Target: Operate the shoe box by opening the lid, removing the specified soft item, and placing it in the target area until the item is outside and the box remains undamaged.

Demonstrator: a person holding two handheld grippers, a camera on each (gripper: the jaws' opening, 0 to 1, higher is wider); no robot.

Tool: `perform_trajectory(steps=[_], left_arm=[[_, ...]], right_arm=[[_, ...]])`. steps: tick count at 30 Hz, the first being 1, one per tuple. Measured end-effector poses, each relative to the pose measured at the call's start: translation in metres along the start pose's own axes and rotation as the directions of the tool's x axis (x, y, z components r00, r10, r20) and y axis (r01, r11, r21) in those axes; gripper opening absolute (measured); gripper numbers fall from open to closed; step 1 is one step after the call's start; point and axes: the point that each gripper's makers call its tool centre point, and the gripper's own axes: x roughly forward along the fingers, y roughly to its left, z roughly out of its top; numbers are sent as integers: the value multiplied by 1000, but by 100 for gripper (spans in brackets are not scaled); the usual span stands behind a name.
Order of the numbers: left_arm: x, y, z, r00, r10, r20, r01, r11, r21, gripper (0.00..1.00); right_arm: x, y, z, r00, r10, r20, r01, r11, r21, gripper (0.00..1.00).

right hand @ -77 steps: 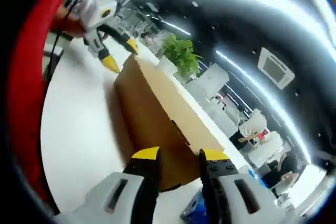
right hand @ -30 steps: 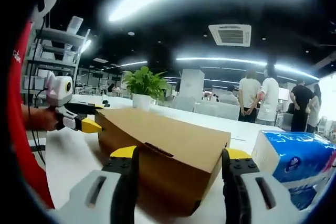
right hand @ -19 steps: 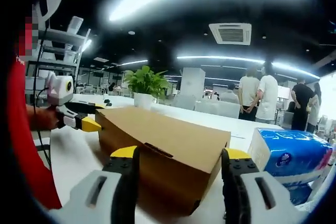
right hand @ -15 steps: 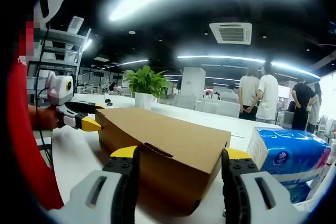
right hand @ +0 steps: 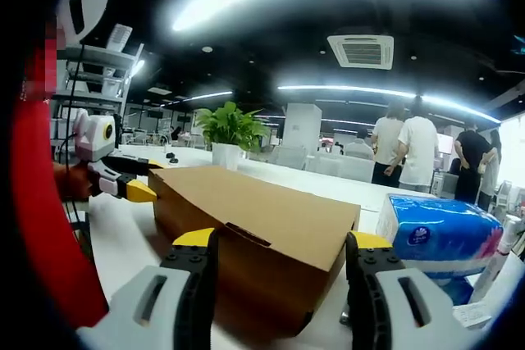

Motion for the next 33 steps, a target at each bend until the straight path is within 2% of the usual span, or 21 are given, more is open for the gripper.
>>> perform_trajectory(steps=[14, 17, 22, 30, 33], left_arm=[[-6, -10, 1, 1000, -8, 4, 8, 1000, 5, 59], [-7, -12, 1, 1000, -16, 11, 16, 1000, 1, 59], [-10, -16, 0, 1000, -22, 15, 21, 999, 24, 58], [-11, -18, 0, 1000, -23, 21, 22, 1000, 6, 60], [-12, -18, -2, 1000, -29, 9, 28, 999, 35, 60]], right_arm=[[-7, 1, 0, 1000, -6, -4, 6, 1000, -6, 64], [-10, 1, -2, 1000, -11, -14, 10, 999, -42, 65], [-13, 1, -3, 1000, -11, -13, 11, 999, -49, 66], [-12, 1, -4, 999, -13, -32, 10, 997, -73, 67], [-15, 0, -6, 999, -18, -50, 12, 995, -104, 65]])
